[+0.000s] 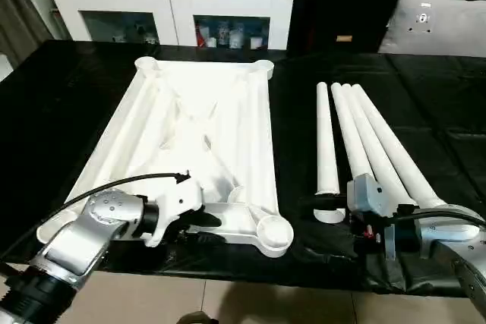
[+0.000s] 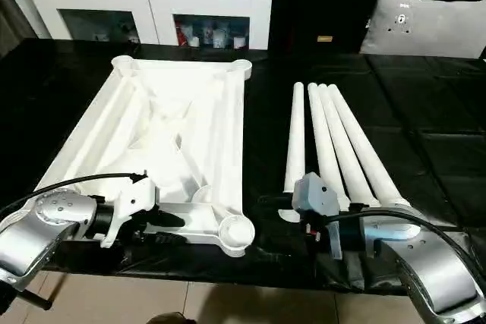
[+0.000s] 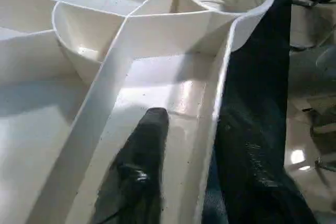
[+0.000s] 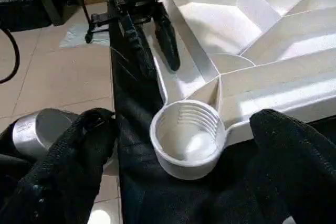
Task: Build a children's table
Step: Move table base
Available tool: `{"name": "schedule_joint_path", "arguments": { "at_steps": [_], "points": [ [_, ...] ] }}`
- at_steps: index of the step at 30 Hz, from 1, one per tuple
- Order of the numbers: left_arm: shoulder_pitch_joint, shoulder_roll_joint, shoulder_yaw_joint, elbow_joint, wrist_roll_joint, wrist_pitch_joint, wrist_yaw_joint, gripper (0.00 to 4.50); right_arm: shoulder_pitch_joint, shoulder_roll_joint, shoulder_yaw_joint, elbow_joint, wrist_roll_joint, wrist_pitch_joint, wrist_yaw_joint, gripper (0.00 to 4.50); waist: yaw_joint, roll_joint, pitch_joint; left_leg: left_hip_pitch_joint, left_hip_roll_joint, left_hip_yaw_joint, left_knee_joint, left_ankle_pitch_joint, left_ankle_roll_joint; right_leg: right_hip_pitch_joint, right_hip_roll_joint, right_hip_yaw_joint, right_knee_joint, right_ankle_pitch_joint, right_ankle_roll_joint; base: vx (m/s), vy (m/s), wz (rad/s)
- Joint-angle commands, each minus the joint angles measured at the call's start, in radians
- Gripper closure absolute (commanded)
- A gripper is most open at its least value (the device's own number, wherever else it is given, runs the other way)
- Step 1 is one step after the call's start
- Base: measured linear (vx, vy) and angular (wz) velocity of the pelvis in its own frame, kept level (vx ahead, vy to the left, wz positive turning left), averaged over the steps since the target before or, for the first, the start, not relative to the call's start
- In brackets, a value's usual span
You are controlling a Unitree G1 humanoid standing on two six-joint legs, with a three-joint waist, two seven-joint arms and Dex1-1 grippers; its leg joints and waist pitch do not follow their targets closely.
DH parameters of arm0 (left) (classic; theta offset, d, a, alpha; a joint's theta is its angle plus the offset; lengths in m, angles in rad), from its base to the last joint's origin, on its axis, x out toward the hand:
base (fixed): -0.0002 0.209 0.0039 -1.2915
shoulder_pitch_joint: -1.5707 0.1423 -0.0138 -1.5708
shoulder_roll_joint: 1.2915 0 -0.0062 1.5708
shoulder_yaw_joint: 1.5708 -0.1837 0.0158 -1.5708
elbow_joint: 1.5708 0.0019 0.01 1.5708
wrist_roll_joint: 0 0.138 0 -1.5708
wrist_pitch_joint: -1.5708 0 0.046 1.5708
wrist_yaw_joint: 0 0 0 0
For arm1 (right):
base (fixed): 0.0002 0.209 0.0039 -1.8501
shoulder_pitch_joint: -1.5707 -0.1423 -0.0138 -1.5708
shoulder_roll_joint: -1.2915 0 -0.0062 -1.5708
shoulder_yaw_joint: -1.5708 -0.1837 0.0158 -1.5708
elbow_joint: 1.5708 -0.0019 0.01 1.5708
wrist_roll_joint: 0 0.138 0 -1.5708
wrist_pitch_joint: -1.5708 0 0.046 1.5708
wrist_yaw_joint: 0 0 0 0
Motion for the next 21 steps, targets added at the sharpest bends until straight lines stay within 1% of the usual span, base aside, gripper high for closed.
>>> {"name": "schedule_joint_path", "arguments": {
  "at_steps": [1,3,4,6,7,8,9,10,11,13,15,16,17,19,21],
  "points": [
    [-0.039,-0.008,0.029,-0.025,0.014,0.026,0.043,3.27,-0.020,0.006,-0.009,-0.010,-0.003,0.004,-0.014,0.00,0.003,-0.007,-0.048,0.019,0.094,-0.033,-0.091,-0.199,0.043,0.017,-0.104,0.051,-0.077,-0.106,-0.247,0.000,0.000,0.00],
    [-0.051,-0.021,0.033,-0.022,0.019,0.037,0.063,3.59,-0.023,0.009,-0.011,-0.008,-0.003,0.008,-0.020,0.00,0.003,-0.008,-0.048,0.020,0.094,-0.033,-0.092,-0.200,0.037,0.017,-0.103,0.051,-0.078,-0.115,-0.243,0.000,0.000,0.00],
    [-0.064,-0.036,0.037,-0.011,0.025,0.041,0.085,3.67,-0.026,0.013,-0.014,-0.004,-0.002,0.019,-0.030,0.00,0.003,-0.010,-0.048,0.019,0.094,-0.034,-0.092,-0.193,0.038,0.018,-0.104,0.051,-0.077,-0.113,-0.241,0.000,0.000,0.00],
    [-0.072,-0.045,0.039,-0.004,0.030,0.046,0.099,3.75,-0.029,0.018,-0.017,-0.001,0.005,0.033,-0.036,0.00,0.002,-0.011,-0.050,0.017,0.093,-0.033,-0.090,-0.179,0.042,0.020,-0.104,0.051,-0.077,-0.099,-0.239,0.000,0.000,0.00],
    [-0.085,-0.058,0.042,0.010,0.034,0.043,0.111,3.88,-0.039,0.032,-0.025,0.010,0.009,0.042,-0.056,0.00,0.002,-0.014,-0.050,0.017,0.093,-0.033,-0.090,-0.172,0.044,0.020,-0.104,0.051,-0.077,-0.093,-0.239,0.000,0.000,0.00],
    [-0.109,-0.081,0.047,0.043,0.044,0.018,0.133,4.01,-0.067,0.067,-0.040,0.048,0.000,0.045,-0.108,0.00,0.002,-0.015,-0.051,0.016,0.091,-0.032,-0.088,-0.156,0.048,0.019,-0.104,0.050,-0.077,-0.082,-0.243,0.000,0.000,0.00],
    [-0.110,-0.081,0.047,0.044,0.044,0.017,0.133,4.07,-0.067,0.067,-0.041,0.048,0.000,0.045,-0.108,0.00,0.000,-0.014,-0.053,0.016,0.089,-0.031,-0.087,-0.142,0.048,0.017,-0.102,0.049,-0.075,-0.075,-0.246,0.000,0.000,0.00],
    [-0.122,-0.090,0.047,0.062,0.051,0.001,0.141,4.10,-0.079,0.080,-0.047,0.063,0.006,0.060,-0.125,0.00,0.001,-0.014,-0.055,0.017,0.089,-0.031,-0.085,-0.136,0.047,0.018,-0.102,0.048,-0.073,-0.065,-0.248,0.000,0.000,0.00],
    [-0.137,-0.099,0.042,0.089,0.055,-0.017,0.139,4.19,-0.094,0.093,-0.051,0.078,0.008,0.075,-0.145,0.00,0.002,-0.015,-0.056,0.014,0.091,-0.031,-0.084,-0.105,0.056,0.020,-0.101,0.047,-0.069,-0.020,-0.248,0.000,0.000,0.00],
    [-0.146,-0.103,0.038,0.106,0.058,-0.028,0.137,4.43,-0.104,0.108,-0.056,0.088,0.006,0.089,-0.173,0.00,0.001,-0.016,-0.057,0.014,0.089,-0.030,-0.083,-0.108,0.059,0.020,-0.100,0.047,-0.068,-0.012,-0.246,0.000,0.000,0.00],
    [-0.165,-0.110,0.029,0.145,0.074,-0.040,0.145,4.43,-0.130,0.149,-0.073,0.109,0.007,0.106,-0.235,0.00,-0.002,-0.015,-0.058,0.014,0.087,-0.029,-0.083,-0.101,0.059,0.018,-0.100,0.046,-0.068,-0.017,-0.245,0.000,0.000,0.00],
    [-0.165,-0.110,0.029,0.145,0.074,-0.040,0.145,4.43,-0.130,0.149,-0.073,0.109,0.007,0.106,-0.235,0.00,-0.003,-0.016,-0.058,0.013,0.088,-0.030,-0.082,-0.098,0.058,0.020,-0.101,0.046,-0.067,-0.013,-0.244,0.000,0.000,0.00],
    [-0.171,-0.112,0.029,0.156,0.080,-0.040,0.150,4.43,-0.143,0.174,-0.083,0.117,0.003,0.102,-0.269,0.00,-0.002,-0.015,-0.059,0.014,0.090,-0.029,-0.083,-0.100,0.054,0.018,-0.102,0.046,-0.067,-0.009,-0.244,0.000,0.000,0.00],
    [-0.178,-0.117,0.032,0.177,0.095,-0.022,0.176,4.43,-0.169,0.231,-0.096,0.130,-0.018,0.104,-0.354,0.00,-0.005,-0.011,-0.059,0.015,0.088,-0.029,-0.084,-0.096,0.047,0.016,-0.100,0.045,-0.065,-0.002,-0.246,0.000,0.000,0.00],
    [-0.174,-0.116,0.030,0.179,0.099,-0.033,0.173,4.43,-0.180,0.256,-0.099,0.139,-0.038,0.097,-0.398,0.00,-0.005,-0.012,-0.058,0.017,0.089,-0.029,-0.087,-0.108,0.031,0.015,-0.098,0.045,-0.065,-0.009,-0.242,0.000,0.000,0.00]
  ]
}}
